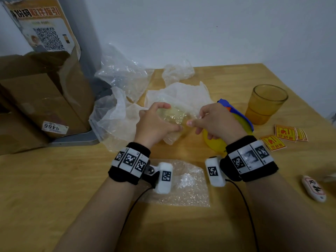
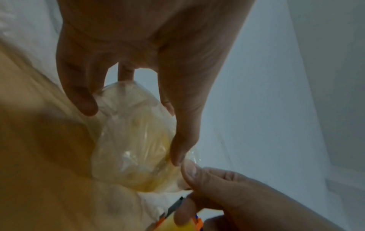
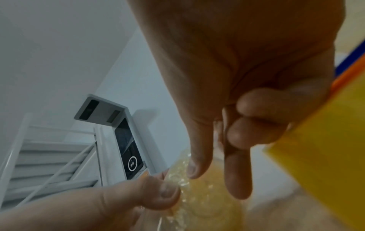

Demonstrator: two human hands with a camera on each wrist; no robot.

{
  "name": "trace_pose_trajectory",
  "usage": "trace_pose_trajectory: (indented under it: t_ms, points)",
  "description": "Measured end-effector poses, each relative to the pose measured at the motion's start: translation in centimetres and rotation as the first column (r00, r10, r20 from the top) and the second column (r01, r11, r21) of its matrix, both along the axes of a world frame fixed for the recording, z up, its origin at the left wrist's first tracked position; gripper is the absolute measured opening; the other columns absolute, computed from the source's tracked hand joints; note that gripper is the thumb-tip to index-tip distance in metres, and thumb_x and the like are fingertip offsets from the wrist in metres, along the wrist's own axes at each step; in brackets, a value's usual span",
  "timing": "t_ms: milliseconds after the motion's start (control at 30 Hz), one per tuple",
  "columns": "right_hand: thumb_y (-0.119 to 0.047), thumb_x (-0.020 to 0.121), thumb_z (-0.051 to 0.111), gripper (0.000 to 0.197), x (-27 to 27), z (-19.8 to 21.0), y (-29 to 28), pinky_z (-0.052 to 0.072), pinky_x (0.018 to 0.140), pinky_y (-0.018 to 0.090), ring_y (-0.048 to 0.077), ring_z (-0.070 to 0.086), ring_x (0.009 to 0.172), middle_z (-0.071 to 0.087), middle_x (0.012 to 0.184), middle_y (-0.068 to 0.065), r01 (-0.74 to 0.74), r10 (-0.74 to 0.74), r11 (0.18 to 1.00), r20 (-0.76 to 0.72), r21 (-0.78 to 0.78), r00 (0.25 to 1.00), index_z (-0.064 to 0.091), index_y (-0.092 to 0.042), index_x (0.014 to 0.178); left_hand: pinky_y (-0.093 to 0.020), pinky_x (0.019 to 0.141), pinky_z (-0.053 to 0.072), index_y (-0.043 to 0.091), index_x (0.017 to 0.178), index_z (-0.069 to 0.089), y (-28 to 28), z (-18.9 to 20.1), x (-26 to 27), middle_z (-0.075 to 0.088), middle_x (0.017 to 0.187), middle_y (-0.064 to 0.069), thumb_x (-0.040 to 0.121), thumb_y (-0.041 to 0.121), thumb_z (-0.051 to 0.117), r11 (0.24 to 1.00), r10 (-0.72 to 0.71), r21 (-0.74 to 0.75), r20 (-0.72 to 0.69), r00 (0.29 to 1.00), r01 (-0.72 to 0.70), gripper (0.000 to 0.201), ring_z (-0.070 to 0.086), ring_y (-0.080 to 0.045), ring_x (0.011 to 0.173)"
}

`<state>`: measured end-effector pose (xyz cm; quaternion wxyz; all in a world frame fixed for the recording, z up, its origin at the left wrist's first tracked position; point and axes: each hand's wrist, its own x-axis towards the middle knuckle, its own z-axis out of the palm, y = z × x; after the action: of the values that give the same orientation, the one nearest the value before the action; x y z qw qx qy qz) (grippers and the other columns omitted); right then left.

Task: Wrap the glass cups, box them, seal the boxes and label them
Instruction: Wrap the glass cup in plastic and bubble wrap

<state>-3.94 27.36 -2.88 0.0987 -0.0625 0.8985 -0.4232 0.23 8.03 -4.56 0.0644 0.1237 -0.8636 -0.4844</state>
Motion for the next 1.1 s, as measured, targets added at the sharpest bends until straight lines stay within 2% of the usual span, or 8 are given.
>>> trace_pose_trajectory:
  t_ms: [133, 400, 533, 667, 767, 967, 1033, 1100]
  points:
    - [-0.048, 0.083, 0.082, 0.046, 0.5, 1.8, -0.1, 0.052, 0.047, 0.029, 0.017, 0.063, 0.048, 0.077, 0.082, 0.004, 0.047, -0.044, 0.993, 0.034, -0.108, 0.998, 0.062, -0.017, 0.110, -0.028, 0.083, 0.055, 0.053, 0.104, 0.060, -0.9, 0.3, -0.1, 0.052, 0.131, 0.002, 0.043, 0.043, 0.095, 0.995, -0.007, 0.102, -0.011, 1.000, 0.008, 0.071, 0.065, -0.013, 0.103]
    - [-0.059, 0.080, 0.081, 0.095, 2.0, 3.5, -1.5, 0.066, 0.067, 0.043, 0.033, 0.076, 0.090, 0.047, 0.150, 0.007, 0.038, 0.020, 0.966, 0.219, -0.257, 0.975, 0.033, -0.030, 0.157, -0.024, 0.082, 0.050, 0.049, 0.105, 0.063, -0.1, 2.8, 0.8, 0.053, 0.134, 0.002, 0.045, 0.042, 0.091, 0.985, -0.048, 0.158, -0.104, 0.993, 0.064, 0.067, 0.058, -0.007, 0.110]
    - [-0.043, 0.079, 0.088, 0.094, 2.3, 5.1, -2.1, 0.064, 0.076, 0.052, 0.043, 0.074, 0.101, 0.049, 0.150, 0.001, 0.088, 0.096, 0.840, 0.307, -0.535, 0.947, 0.038, -0.021, 0.155, -0.021, 0.082, 0.047, 0.040, 0.114, 0.063, -0.1, 5.6, 1.5, 0.050, 0.135, 0.003, 0.065, 0.025, 0.092, 0.976, -0.056, 0.198, -0.183, 0.982, 0.092, 0.059, 0.055, -0.010, 0.112]
    - [-0.019, 0.085, 0.082, 0.047, 3.2, 6.8, -2.9, 0.063, 0.080, 0.055, 0.031, 0.077, 0.099, 0.073, 0.123, 0.011, 0.078, 0.034, 0.761, 0.160, -0.644, 0.987, 0.065, -0.014, 0.129, -0.041, 0.096, 0.054, 0.030, 0.119, 0.067, -1.4, 7.8, 2.5, 0.063, 0.130, 0.001, 0.084, 0.023, 0.078, 0.858, -0.045, 0.499, -0.160, 0.986, 0.121, 0.037, 0.062, -0.021, 0.121]
    - [-0.018, 0.080, 0.086, 0.050, 4.2, 8.2, -3.4, 0.064, 0.075, 0.052, 0.032, 0.076, 0.100, 0.074, 0.119, 0.007, 0.108, -0.034, 0.711, 0.119, -0.695, 0.992, 0.066, -0.012, 0.126, -0.044, 0.097, 0.055, 0.027, 0.116, 0.066, -3.6, 9.4, 3.6, 0.066, 0.126, 0.003, 0.096, 0.032, 0.068, 0.787, 0.079, 0.617, -0.130, 0.988, 0.018, 0.021, 0.063, -0.026, 0.120]
    - [-0.019, 0.079, 0.088, 0.053, 6.1, 10.5, -4.4, 0.064, 0.074, 0.049, 0.030, 0.077, 0.096, 0.073, 0.118, 0.009, 0.068, -0.040, 0.653, 0.056, -0.754, 0.998, 0.064, -0.010, 0.126, -0.036, 0.068, 0.053, 0.014, 0.110, 0.064, -9.9, 11.3, 5.3, 0.071, 0.108, -0.004, 0.090, 0.055, 0.068, 0.580, 0.471, 0.761, -0.023, 0.882, -0.290, 0.046, 0.066, -0.019, 0.086]
    - [-0.021, 0.078, 0.089, 0.057, 6.6, 11.0, -4.7, 0.064, 0.075, 0.051, 0.030, 0.077, 0.096, 0.073, 0.120, 0.010, 0.052, -0.027, 0.664, 0.046, -0.746, 0.999, 0.063, -0.011, 0.128, -0.037, 0.074, 0.055, 0.015, 0.101, 0.064, -12.0, 12.0, 5.7, 0.071, 0.099, -0.007, 0.093, 0.056, 0.063, 0.521, 0.559, 0.775, 0.007, 0.829, -0.358, 0.041, 0.067, -0.024, 0.084]
    - [-0.021, 0.077, 0.089, 0.058, 7.0, 11.4, -5.0, 0.064, 0.075, 0.051, 0.030, 0.077, 0.097, 0.072, 0.121, 0.010, 0.039, -0.023, 0.674, 0.032, -0.738, 0.999, 0.063, -0.013, 0.128, -0.042, 0.091, 0.053, 0.017, 0.119, 0.062, -14.4, 12.2, 5.4, 0.067, 0.122, -0.009, 0.098, 0.061, 0.054, 0.490, 0.547, 0.791, 0.049, 0.836, -0.367, 0.050, 0.066, -0.032, 0.109]
